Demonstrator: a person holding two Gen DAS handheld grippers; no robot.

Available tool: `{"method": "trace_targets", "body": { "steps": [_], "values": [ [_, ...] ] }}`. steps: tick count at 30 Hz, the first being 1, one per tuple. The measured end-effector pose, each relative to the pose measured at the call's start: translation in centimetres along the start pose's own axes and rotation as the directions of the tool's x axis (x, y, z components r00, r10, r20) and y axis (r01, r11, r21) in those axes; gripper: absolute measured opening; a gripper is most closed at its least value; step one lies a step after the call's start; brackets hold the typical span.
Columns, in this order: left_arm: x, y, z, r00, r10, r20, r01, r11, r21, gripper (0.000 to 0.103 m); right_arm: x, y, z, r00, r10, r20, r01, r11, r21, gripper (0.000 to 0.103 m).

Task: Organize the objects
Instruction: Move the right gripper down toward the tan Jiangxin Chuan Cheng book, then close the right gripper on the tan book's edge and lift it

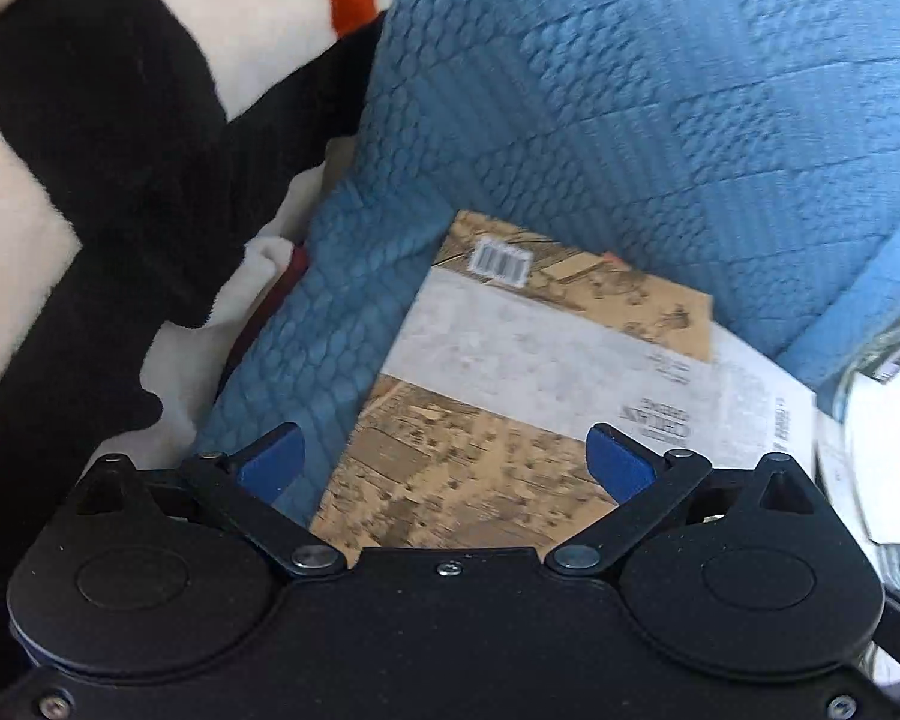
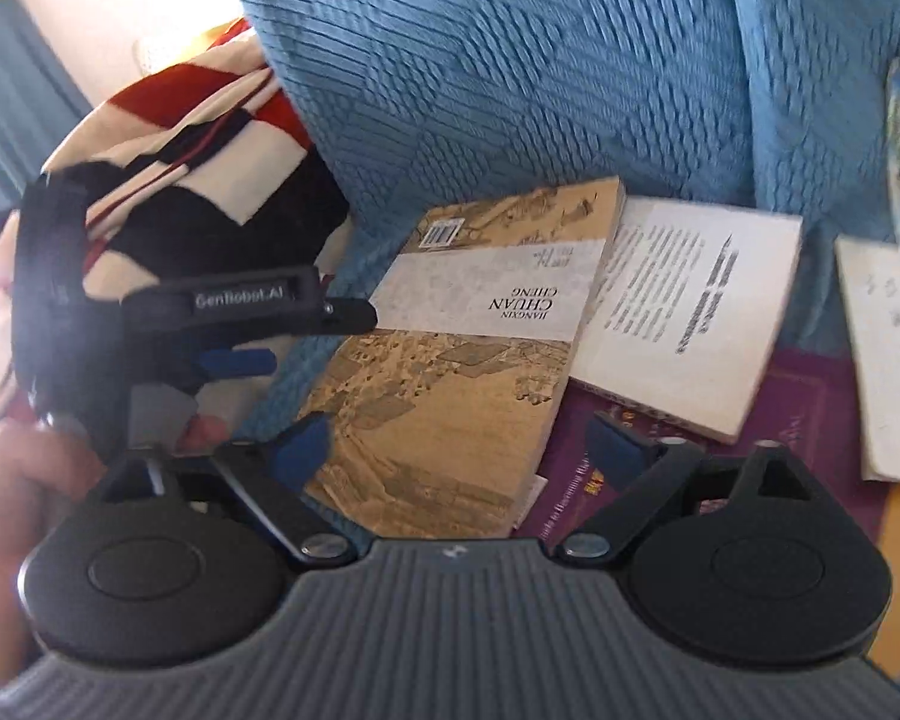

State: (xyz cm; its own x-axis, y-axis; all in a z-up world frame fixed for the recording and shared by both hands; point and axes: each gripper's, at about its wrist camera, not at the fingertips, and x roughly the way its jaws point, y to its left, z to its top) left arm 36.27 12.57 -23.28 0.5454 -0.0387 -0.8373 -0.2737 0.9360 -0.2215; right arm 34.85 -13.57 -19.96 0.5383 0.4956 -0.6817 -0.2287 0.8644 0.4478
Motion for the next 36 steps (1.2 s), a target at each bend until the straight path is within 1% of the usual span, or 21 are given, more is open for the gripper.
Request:
{"method": "trace_targets", "body": {
  "steps": [1, 3, 5, 8, 10, 11, 14, 17, 20, 23, 25, 27, 29, 32, 36],
  "values": [
    [0.4, 0.2, 0.2, 1.000, 0.001, -0.009, -0.001, 1.000, -0.008, 0.097, 0.5, -0.3, 0.2, 1.000, 0.001, -0.012, -0.001, 1.000, 0.020, 0.076],
    [1.2, 0.6, 0.4, 0.999, 0.004, -0.038, -0.004, 1.000, -0.012, 0.093, 1.3, -0.5, 0.4, 1.000, 0.007, -0.020, -0.006, 0.999, 0.041, 0.077],
    [1.7, 0.9, 0.4, 0.998, 0.027, -0.052, -0.028, 1.000, -0.010, 0.089, 1.9, -0.7, 0.4, 1.000, 0.001, -0.023, 0.000, 0.999, 0.042, 0.077],
    [2.6, 1.2, 0.3, 0.995, 0.062, -0.083, -0.063, 0.998, -0.005, 0.079, 2.7, -0.8, 0.4, 0.999, -0.015, -0.030, 0.016, 1.000, 0.027, 0.077],
    [3.0, 1.3, 0.3, 0.992, 0.073, -0.100, -0.074, 0.997, -0.010, 0.071, 3.3, -1.2, 0.3, 0.999, -0.016, -0.044, 0.017, 0.999, 0.029, 0.076],
    [3.2, 1.3, 0.2, 0.991, 0.076, -0.106, -0.078, 0.997, -0.015, 0.070, 3.6, -1.4, 0.3, 0.999, -0.015, -0.051, 0.016, 0.999, 0.035, 0.076],
    [3.2, 0.9, 0.1, 0.990, 0.084, -0.109, -0.083, 0.996, 0.020, 0.070, 4.4, -1.5, 0.2, 0.998, -0.010, -0.070, 0.013, 0.999, 0.034, 0.075],
    [3.2, 0.8, 0.0, 0.991, 0.080, -0.110, -0.078, 0.997, 0.021, 0.070, 4.7, -1.2, 0.2, 0.997, -0.018, -0.070, 0.019, 1.000, 0.010, 0.076],
    [3.2, 0.8, 0.0, 0.991, 0.075, -0.108, -0.074, 0.997, 0.015, 0.071, 4.9, -1.2, 0.3, 0.997, -0.007, -0.072, 0.009, 1.000, 0.025, 0.077],
    [3.2, 0.8, 0.0, 0.992, 0.069, -0.110, -0.068, 0.998, 0.014, 0.074, 5.3, -1.3, 0.7, 0.998, 0.012, -0.069, -0.010, 0.999, 0.042, 0.077],
    [3.3, 0.7, 0.0, 0.992, 0.061, -0.115, -0.060, 0.998, 0.013, 0.079, 5.5, -1.7, 0.9, 0.998, 0.028, -0.062, -0.023, 0.997, 0.077, 0.077],
    [3.3, 0.3, 0.0, 0.991, 0.062, -0.120, -0.059, 0.998, 0.028, 0.080, 5.5, -2.2, 1.2, 0.997, 0.053, -0.057, -0.046, 0.992, 0.121, 0.078],
    [3.2, 0.2, -0.1, 0.991, 0.060, -0.121, -0.057, 0.998, 0.033, 0.081, 5.5, -3.3, 1.4, 0.994, 0.103, -0.046, -0.092, 0.976, 0.199, 0.078],
    [3.2, 0.1, -0.1, 0.991, 0.055, -0.119, -0.052, 0.998, 0.031, 0.082, 5.7, -4.9, 1.3, 0.981, 0.189, -0.035, -0.168, 0.933, 0.318, 0.079],
    [3.2, 0.2, 0.0, 0.993, 0.040, -0.113, -0.039, 0.999, 0.011, 0.084, 5.3, -6.0, 1.0, 0.966, 0.258, 0.004, -0.238, 0.885, 0.400, 0.081]
  ]
}}
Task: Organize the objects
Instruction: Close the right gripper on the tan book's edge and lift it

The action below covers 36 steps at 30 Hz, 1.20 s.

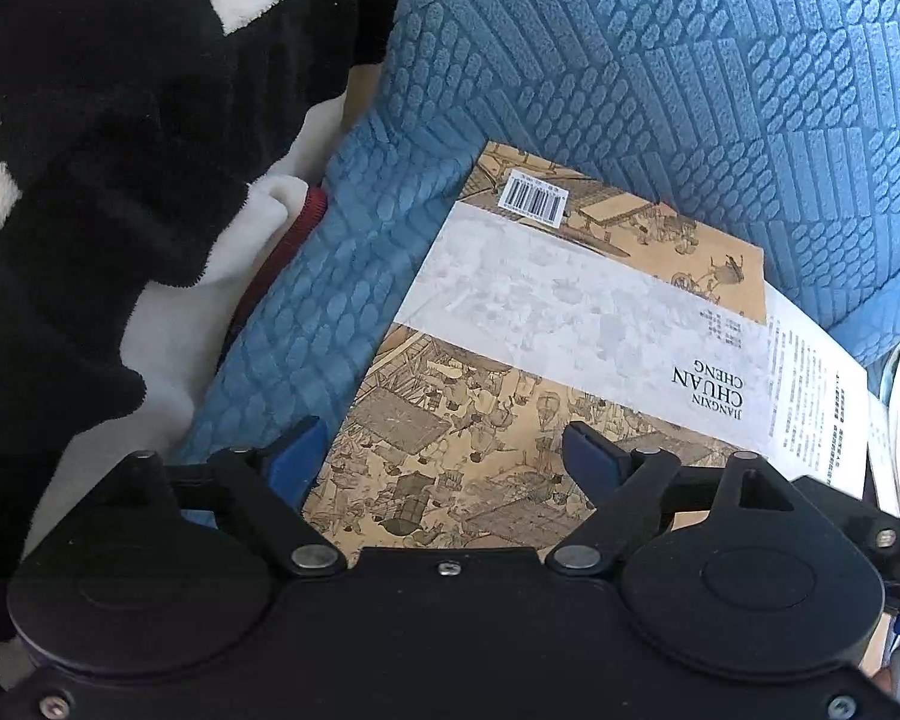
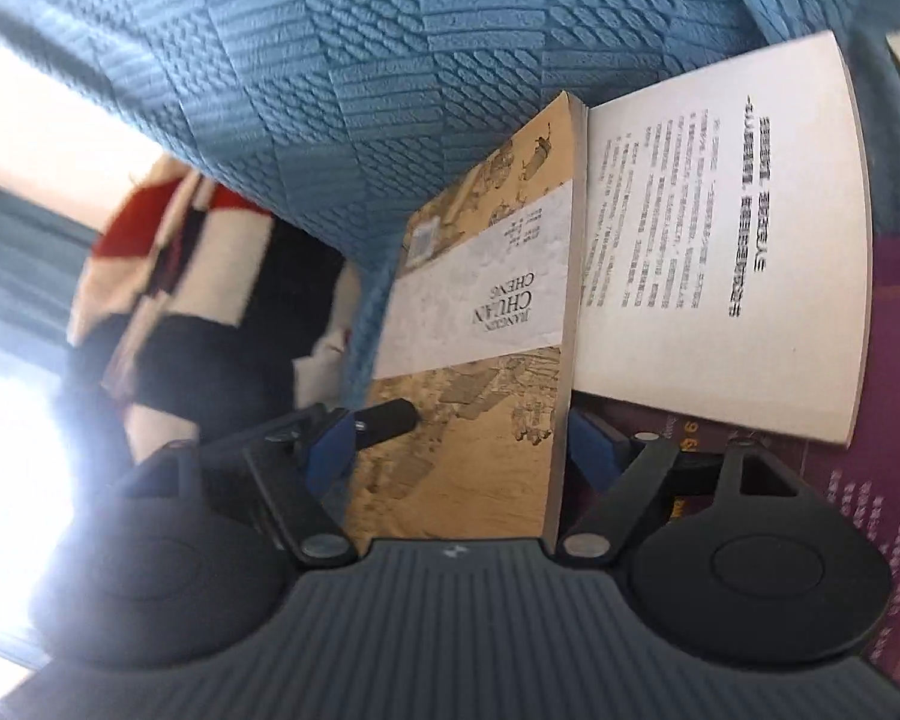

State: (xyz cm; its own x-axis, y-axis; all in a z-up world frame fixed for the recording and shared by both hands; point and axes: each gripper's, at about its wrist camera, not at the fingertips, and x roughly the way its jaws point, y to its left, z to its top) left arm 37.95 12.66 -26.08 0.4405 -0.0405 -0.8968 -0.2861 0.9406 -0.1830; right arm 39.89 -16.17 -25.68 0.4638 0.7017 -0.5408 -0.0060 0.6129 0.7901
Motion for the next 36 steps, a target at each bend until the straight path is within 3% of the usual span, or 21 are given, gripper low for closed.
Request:
{"method": "trace_targets", "body": {
  "steps": [5, 10, 16, 21, 22, 24, 26, 28, 32, 36],
  "values": [
    [0.0, 0.7, 0.3, 1.000, 0.005, 0.004, -0.005, 1.000, -0.020, 0.084, -0.5, -0.6, -0.5, 0.997, 0.082, 0.001, -0.082, 0.994, 0.077, 0.081],
    [0.0, 2.2, 1.0, 0.999, 0.032, 0.020, -0.031, 0.997, -0.077, 0.084, -0.2, -0.6, -1.6, 0.988, 0.143, -0.057, -0.135, 0.982, 0.132, 0.081],
    [0.1, 2.8, 1.4, 0.999, 0.033, 0.024, -0.030, 0.996, -0.087, 0.084, 0.4, 0.0, -2.8, 0.978, 0.175, -0.116, -0.159, 0.978, 0.134, 0.080],
    [0.1, 2.7, 1.4, 0.999, 0.031, 0.023, -0.029, 0.996, -0.088, 0.084, 1.1, 1.0, -3.9, 0.976, 0.156, -0.154, -0.144, 0.986, 0.086, 0.077],
    [0.1, 2.7, 1.4, 0.999, 0.030, 0.023, -0.028, 0.996, -0.090, 0.084, 1.3, 1.0, -4.2, 0.974, 0.160, -0.162, -0.146, 0.985, 0.091, 0.075],
    [0.2, 2.8, 1.5, 1.000, 0.019, 0.019, -0.017, 0.995, -0.097, 0.084, 1.9, 0.8, -4.9, 0.964, 0.178, -0.200, -0.158, 0.981, 0.112, 0.057],
    [0.2, 3.1, 1.5, 1.000, 0.010, 0.019, -0.008, 0.995, -0.103, 0.083, 2.7, 1.1, -5.8, 0.963, 0.141, -0.231, -0.121, 0.988, 0.101, 0.046],
    [0.2, 3.6, 1.6, 1.000, -0.005, 0.018, 0.007, 0.993, -0.118, 0.082, 3.1, 1.6, -6.5, 0.969, 0.086, -0.234, -0.075, 0.996, 0.054, 0.023],
    [-0.2, 5.3, 1.8, 0.996, -0.086, 0.000, 0.085, 0.978, -0.190, 0.081, 2.0, 2.4, -6.1, 0.981, 0.076, -0.176, -0.074, 0.997, 0.021, 0.018],
    [-0.9, 7.4, 1.7, 0.974, -0.225, 0.005, 0.216, 0.929, -0.301, 0.081, -0.3, 2.9, -4.6, 0.993, 0.070, -0.098, -0.070, 0.998, 0.004, 0.015]
  ]
}}
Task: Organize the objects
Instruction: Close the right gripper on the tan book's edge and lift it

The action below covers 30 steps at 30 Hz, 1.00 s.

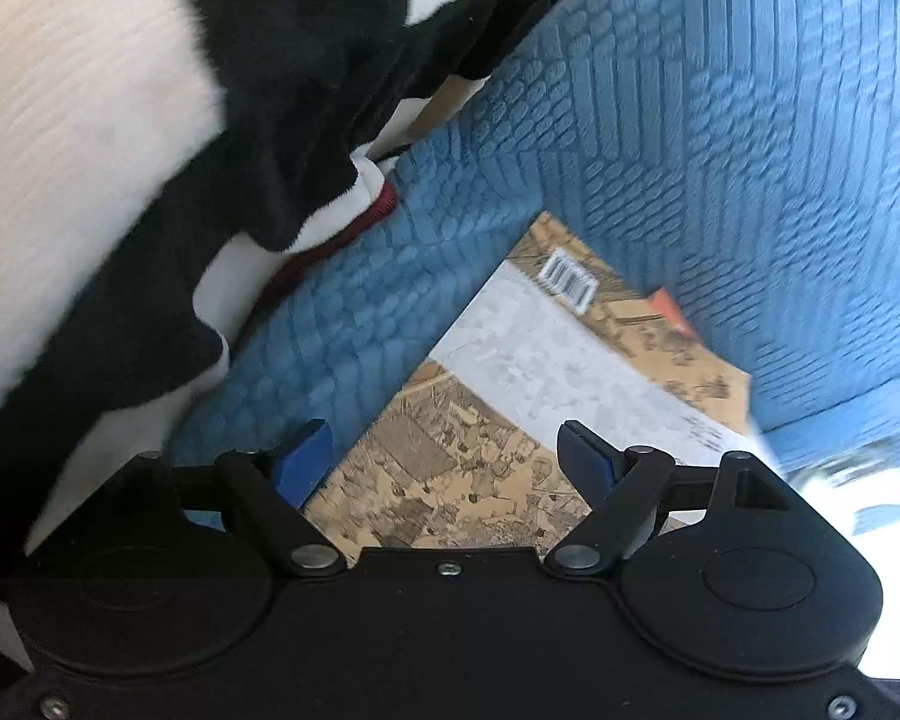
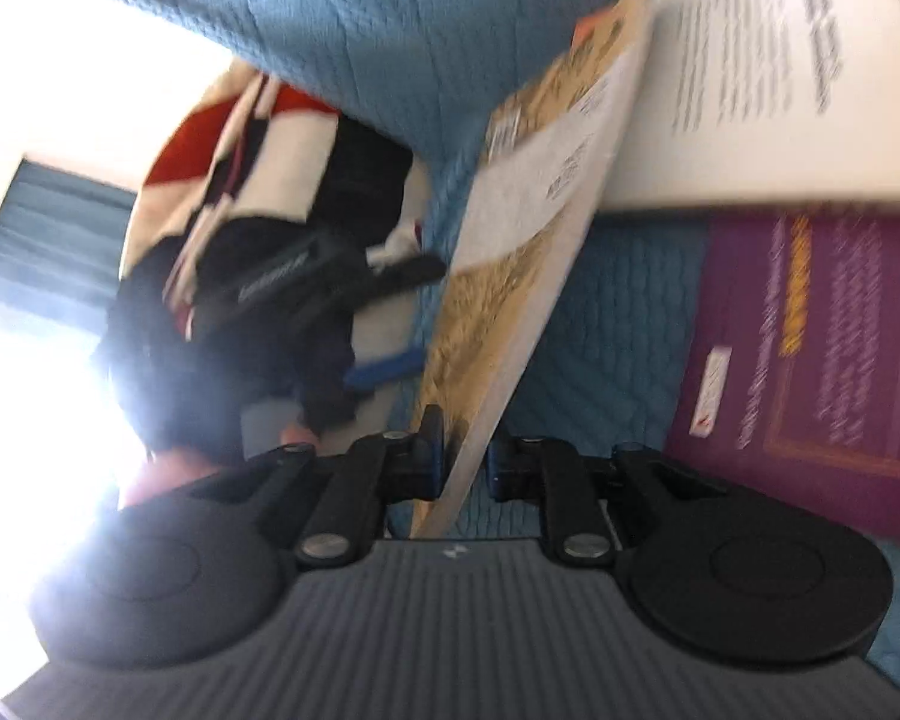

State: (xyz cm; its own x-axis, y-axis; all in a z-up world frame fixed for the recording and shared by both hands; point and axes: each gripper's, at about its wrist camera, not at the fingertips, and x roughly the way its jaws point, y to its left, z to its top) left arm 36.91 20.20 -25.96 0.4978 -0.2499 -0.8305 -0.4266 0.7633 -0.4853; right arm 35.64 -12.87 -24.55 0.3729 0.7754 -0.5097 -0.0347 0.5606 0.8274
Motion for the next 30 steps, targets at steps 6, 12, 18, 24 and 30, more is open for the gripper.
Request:
{"method": "trace_targets", "body": {
  "steps": [6, 12, 18, 24, 30],
  "values": [
    [-0.8, 2.8, -0.3, 0.993, -0.119, -0.007, 0.116, 0.981, -0.155, 0.085, -3.5, -0.5, 1.3, 0.996, -0.036, 0.084, 0.036, 0.999, 0.005, 0.014],
    [0.3, 3.2, -1.4, 0.984, -0.163, -0.069, 0.148, 0.972, -0.185, 0.085, -6.3, -0.6, 1.7, 0.991, 0.035, 0.129, -0.041, 0.998, 0.043, 0.013],
    [0.9, 3.9, -3.6, 0.944, -0.300, -0.135, 0.252, 0.923, -0.291, 0.085, -7.0, 0.3, 1.7, 0.983, 0.121, 0.139, -0.130, 0.990, 0.060, 0.013],
    [0.7, 4.1, -5.3, 0.914, -0.392, -0.105, 0.322, 0.857, -0.402, 0.058, -7.5, 0.6, 1.7, 0.995, 0.042, 0.094, -0.045, 0.999, 0.029, 0.013],
    [-1.9, 2.7, -7.1, 0.963, -0.264, -0.062, 0.237, 0.931, -0.279, 0.026, -8.6, 0.9, 1.2, 0.991, -0.112, 0.075, 0.114, 0.993, -0.020, 0.016]
  ]
}}
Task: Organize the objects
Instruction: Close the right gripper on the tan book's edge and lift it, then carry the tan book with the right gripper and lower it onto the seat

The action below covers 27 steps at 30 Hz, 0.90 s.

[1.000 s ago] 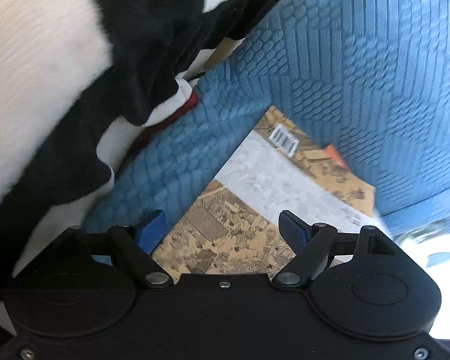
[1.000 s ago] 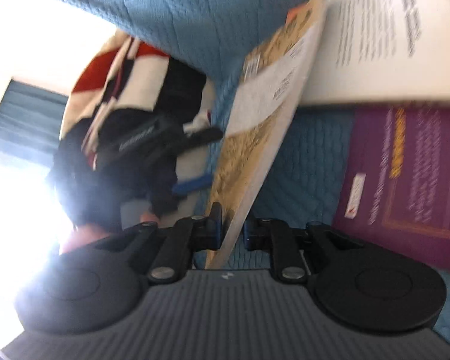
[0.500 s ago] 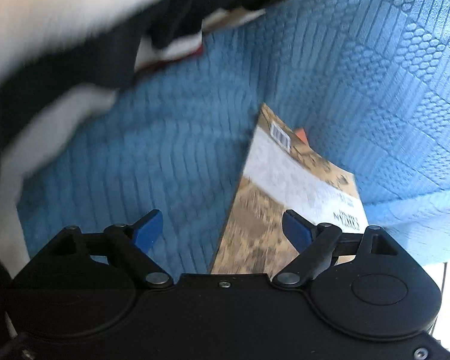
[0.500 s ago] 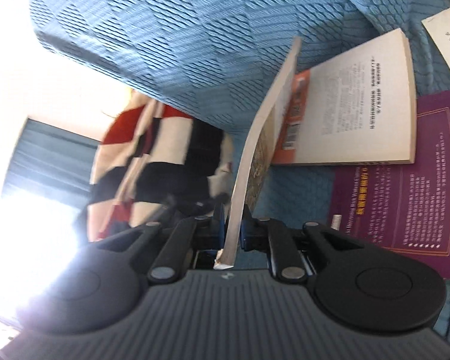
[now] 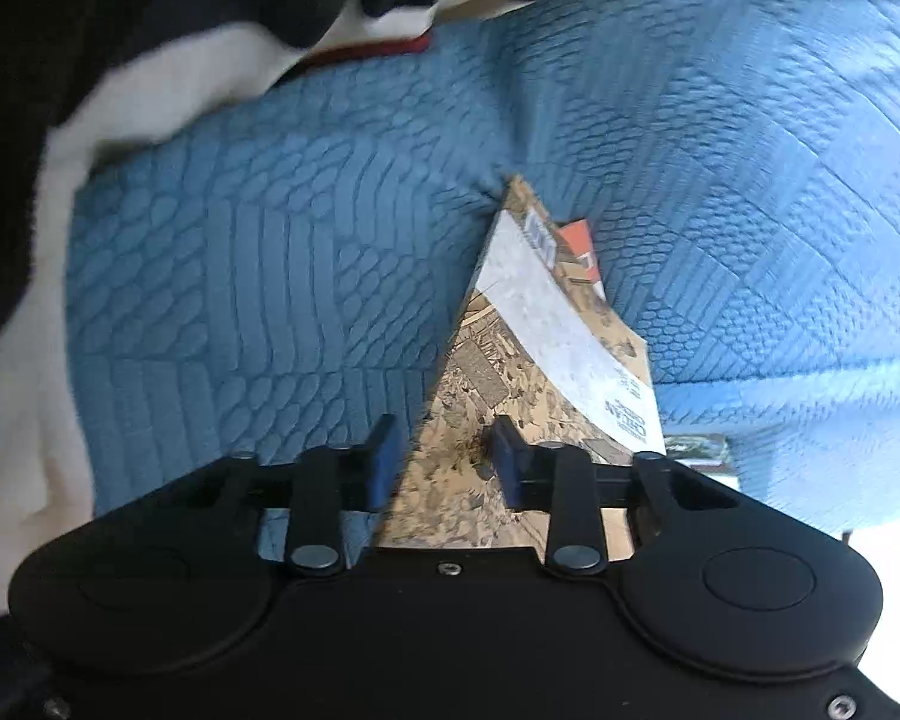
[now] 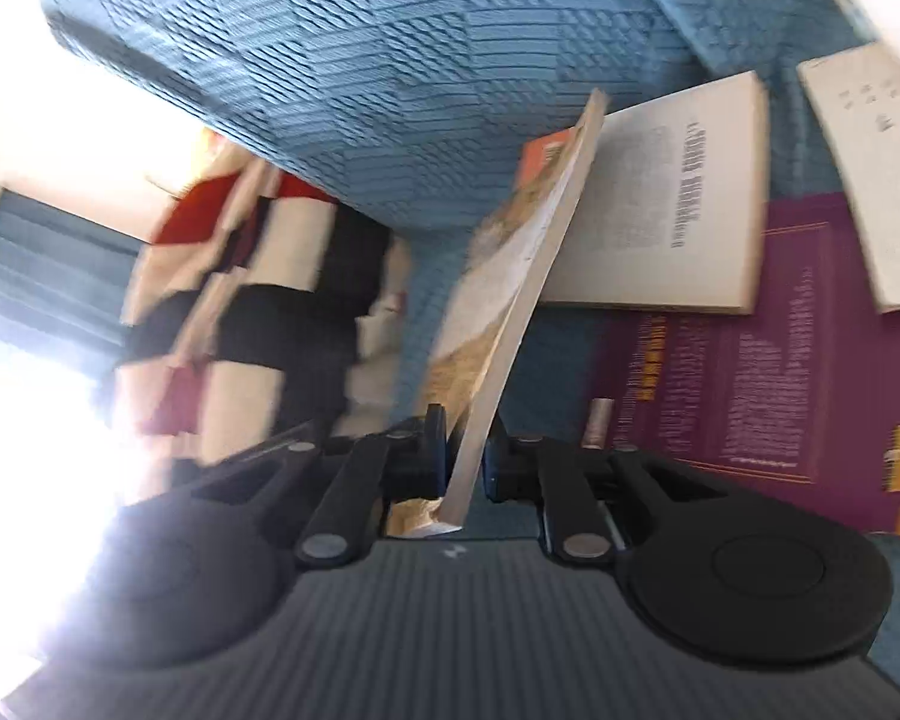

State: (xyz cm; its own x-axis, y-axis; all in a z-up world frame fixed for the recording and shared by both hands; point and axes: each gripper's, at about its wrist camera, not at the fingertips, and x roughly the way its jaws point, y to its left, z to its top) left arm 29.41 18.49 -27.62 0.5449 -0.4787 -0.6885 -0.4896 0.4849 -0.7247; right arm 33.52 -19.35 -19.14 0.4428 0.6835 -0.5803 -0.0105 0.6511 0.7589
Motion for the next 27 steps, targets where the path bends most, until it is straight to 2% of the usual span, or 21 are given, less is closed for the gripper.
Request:
{"method": "trace_targets", "body": {
  "steps": [3, 8, 15, 21, 27],
  "values": [
    [-1.2, -2.0, -1.1, 0.999, 0.027, 0.034, -0.030, 0.995, 0.096, 0.022, -0.6, 1.0, -0.2, 0.998, -0.056, 0.024, 0.058, 0.996, -0.074, 0.017],
    [-4.2, -5.0, -2.2, 0.996, 0.051, 0.068, -0.065, 0.974, 0.218, 0.019, -2.6, 3.5, -0.7, 0.995, -0.067, 0.069, 0.078, 0.981, -0.179, 0.017],
    [-9.8, -6.1, -4.0, 0.997, 0.042, 0.069, -0.059, 0.961, 0.270, 0.017, -5.2, 6.3, -2.7, 0.998, -0.010, 0.068, 0.024, 0.981, -0.195, 0.018],
    [-12.9, -3.8, -5.9, 1.000, -0.008, 0.009, 0.005, 0.966, 0.260, 0.016, -7.9, 7.6, -6.8, 0.996, -0.013, 0.088, 0.030, 0.981, -0.193, 0.018],
    [-14.9, -2.3, -6.0, 1.000, 0.008, -0.006, -0.006, 0.959, 0.283, 0.016, -7.3, 8.3, -9.3, 0.997, -0.013, 0.074, 0.026, 0.984, -0.178, 0.018]
  ]
}}
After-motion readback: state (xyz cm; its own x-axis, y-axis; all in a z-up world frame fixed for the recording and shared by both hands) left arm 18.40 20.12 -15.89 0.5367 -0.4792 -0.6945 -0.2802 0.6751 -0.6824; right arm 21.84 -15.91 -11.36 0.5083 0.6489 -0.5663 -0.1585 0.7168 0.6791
